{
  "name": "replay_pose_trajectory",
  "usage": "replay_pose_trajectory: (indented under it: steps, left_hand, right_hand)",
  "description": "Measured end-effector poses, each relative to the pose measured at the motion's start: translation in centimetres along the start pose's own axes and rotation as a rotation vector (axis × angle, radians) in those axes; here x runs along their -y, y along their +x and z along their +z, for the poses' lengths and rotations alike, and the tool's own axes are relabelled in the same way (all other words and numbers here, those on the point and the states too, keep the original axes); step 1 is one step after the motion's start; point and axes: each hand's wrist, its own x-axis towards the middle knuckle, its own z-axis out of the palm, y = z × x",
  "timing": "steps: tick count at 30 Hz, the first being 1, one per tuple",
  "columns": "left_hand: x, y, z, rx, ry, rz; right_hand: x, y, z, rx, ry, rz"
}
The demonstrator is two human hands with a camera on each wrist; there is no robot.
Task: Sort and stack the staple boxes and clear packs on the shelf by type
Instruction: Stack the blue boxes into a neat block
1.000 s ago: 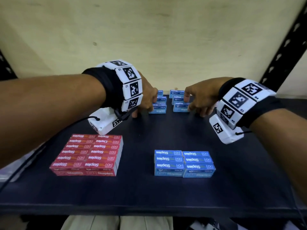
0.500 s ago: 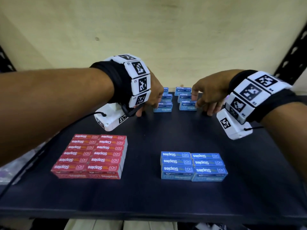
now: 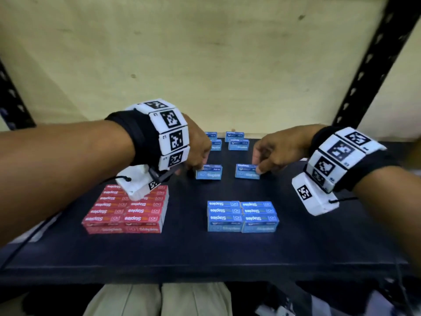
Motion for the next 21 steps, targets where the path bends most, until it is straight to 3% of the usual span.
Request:
replay_pose_trajectory:
  steps: [5,9,21]
  left_hand:
    - [-0.9,-2.0,0.8,0.05,0.087,0.087]
    - [-1.4,-3.1,2.0,0.004,0.155,0.108]
    - [-1.8,-4.1,2.7,0.11,0.102,0.196]
  right_hand:
    - [0.2,-2.8,1.1,0.048,-0.018,-0.022]
    - [-0.1,-4.8,1.9,0.073,0.036,-0.023]
    - [-0.7,-6.6,2.7,0.116,0.04,-0.055]
